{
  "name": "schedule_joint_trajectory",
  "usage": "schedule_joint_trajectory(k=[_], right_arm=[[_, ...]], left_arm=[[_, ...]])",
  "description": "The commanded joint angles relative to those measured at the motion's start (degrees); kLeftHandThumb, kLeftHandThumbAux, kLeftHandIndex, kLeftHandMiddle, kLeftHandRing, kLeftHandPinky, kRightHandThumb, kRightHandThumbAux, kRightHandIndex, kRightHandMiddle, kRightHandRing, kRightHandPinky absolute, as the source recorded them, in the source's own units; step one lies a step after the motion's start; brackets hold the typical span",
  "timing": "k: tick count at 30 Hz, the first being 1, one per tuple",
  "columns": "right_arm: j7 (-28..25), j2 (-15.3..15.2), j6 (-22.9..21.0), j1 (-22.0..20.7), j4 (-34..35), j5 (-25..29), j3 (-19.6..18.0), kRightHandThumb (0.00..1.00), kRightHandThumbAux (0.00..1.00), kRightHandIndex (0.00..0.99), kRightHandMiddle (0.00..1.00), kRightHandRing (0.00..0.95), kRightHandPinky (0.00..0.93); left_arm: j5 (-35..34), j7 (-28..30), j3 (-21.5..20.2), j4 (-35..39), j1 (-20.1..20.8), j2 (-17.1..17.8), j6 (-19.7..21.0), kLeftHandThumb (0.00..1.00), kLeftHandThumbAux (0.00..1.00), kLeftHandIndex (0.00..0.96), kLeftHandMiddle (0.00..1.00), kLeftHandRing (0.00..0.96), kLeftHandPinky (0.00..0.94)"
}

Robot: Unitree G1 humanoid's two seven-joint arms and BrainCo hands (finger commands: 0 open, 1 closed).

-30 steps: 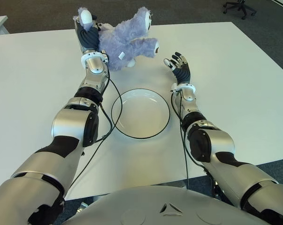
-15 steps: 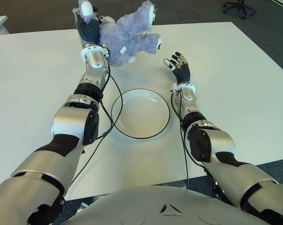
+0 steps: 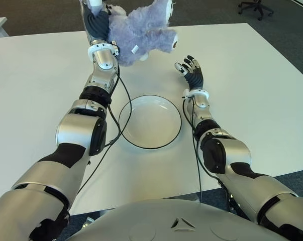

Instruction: Put the doll into the plate.

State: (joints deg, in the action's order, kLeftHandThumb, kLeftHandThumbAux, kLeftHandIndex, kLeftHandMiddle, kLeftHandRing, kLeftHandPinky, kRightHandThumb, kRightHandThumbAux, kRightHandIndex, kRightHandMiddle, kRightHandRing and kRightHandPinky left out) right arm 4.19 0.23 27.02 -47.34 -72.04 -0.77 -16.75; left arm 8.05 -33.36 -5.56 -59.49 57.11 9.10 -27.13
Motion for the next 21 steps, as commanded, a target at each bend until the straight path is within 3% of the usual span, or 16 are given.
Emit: schedule_joint_trajectory(k=[1, 15, 21], right_arm=[[0.50, 1.33, -5.28, 8.27, -5.38, 0.24, -0.23, 0.062, 0.712, 0.116, 0.139, 0.125, 0.119], [0.45, 1.42, -5.30, 8.19, -5.37, 0.52, -0.46, 0.067, 0.709, 0.126, 0.151, 0.134, 0.126], [0.46, 1.47, -5.32, 8.10, -5.38, 0.72, -0.67, 0.072, 0.712, 0.136, 0.159, 0.139, 0.130]], left_arm=[[2.07, -1.85, 1.05, 2.40, -0.55, -0.19, -0.95, 0.741, 0.693, 0.441, 0.926, 0.902, 0.873], [3.99, -2.78, 1.84, 4.97, -1.47, 0.27, -1.41, 0.741, 0.694, 0.441, 0.879, 0.862, 0.833], [4.39, -3.24, 1.99, 5.97, -1.63, 0.16, -1.73, 0.741, 0.694, 0.441, 0.888, 0.871, 0.857]])
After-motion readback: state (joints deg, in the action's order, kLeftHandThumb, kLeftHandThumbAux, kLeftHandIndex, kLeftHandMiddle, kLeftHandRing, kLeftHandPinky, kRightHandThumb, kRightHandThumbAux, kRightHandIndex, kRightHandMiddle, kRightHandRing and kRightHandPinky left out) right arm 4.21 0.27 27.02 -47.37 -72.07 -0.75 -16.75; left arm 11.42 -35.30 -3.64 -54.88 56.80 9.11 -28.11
